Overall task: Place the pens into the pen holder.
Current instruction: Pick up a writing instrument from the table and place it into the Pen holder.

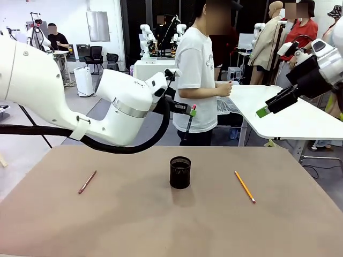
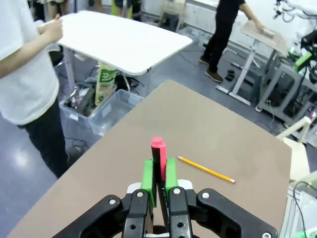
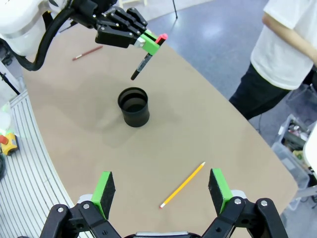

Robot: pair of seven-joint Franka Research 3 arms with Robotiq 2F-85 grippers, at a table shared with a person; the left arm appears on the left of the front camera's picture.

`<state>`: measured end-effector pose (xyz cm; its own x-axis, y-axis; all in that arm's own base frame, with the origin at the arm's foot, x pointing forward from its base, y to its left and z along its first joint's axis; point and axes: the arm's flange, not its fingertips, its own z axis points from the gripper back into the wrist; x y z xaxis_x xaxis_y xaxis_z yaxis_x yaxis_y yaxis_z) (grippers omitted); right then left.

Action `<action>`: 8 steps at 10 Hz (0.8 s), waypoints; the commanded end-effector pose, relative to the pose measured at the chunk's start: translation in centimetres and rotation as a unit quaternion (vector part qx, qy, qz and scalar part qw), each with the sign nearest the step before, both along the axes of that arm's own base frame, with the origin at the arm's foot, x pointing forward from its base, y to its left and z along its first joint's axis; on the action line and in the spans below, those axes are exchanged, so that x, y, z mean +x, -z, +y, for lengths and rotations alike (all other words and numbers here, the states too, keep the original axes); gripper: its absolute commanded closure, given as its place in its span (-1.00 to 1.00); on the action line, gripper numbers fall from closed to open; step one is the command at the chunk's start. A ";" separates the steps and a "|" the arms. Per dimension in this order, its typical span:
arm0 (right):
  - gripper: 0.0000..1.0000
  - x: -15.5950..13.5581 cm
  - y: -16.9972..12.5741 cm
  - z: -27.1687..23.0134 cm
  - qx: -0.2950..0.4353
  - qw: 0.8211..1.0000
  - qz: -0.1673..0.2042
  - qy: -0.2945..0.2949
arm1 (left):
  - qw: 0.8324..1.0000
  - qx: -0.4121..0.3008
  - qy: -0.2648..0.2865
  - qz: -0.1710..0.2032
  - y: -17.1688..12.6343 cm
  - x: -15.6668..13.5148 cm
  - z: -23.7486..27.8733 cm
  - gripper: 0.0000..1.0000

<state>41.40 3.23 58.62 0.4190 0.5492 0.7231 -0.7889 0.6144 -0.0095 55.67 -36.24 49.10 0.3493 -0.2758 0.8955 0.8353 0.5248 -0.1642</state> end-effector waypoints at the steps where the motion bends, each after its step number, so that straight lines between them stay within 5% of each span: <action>1: -1.00 0.0 -0.1 0.2 0.012 1.000 0.004 0.002 | 0.999 -0.010 0.045 -0.001 1.5 -1.2 3.1 1.00; 8: -1.00 0.0 -0.1 0.2 0.012 1.000 0.004 0.002 | 0.998 0.031 0.061 -0.006 -1.3 -1.3 9.7 1.00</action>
